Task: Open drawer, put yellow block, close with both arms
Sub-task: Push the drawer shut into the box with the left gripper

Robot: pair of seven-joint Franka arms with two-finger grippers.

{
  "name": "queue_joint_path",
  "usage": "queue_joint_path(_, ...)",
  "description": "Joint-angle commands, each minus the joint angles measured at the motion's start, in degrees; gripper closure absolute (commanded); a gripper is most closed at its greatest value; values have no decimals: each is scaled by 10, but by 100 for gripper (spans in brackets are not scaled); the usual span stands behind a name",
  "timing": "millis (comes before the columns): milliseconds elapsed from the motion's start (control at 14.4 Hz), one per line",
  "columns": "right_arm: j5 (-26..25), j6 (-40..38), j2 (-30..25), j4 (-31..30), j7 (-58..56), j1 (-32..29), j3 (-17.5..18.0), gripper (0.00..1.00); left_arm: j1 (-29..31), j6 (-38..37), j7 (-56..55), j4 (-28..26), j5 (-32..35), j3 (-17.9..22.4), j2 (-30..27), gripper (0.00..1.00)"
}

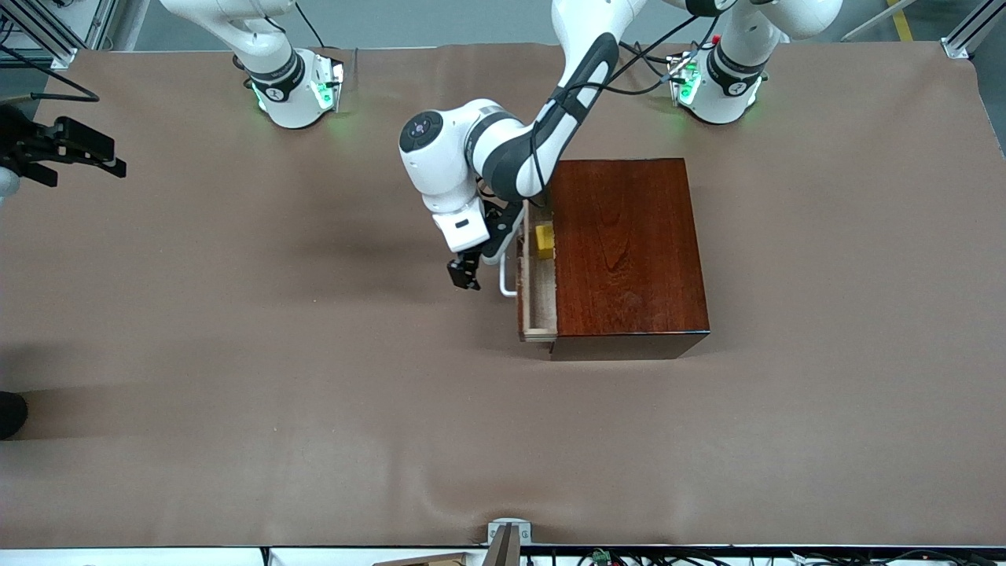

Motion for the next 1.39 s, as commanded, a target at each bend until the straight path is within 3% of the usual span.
queue_joint_path(0, -8, 6, -15, -16, -23, -9, 4, 0, -1, -60, -8, -12, 19, 10, -12, 0)
queue_joint_path(765, -8, -2, -15, -16, -23, -10, -1, 0, 23, -82, -9, -13, 11, 17, -13, 0)
queue_joint_path(1043, -8, -5, -15, -16, -23, -9, -11, 0, 17, -59, 21, -7, 9, 3, -16, 0)
queue_joint_path(1321, -7, -7, -14, -16, -23, -8, -10, 0, 6, -60, 115, -14, 19, 2, -121, 0)
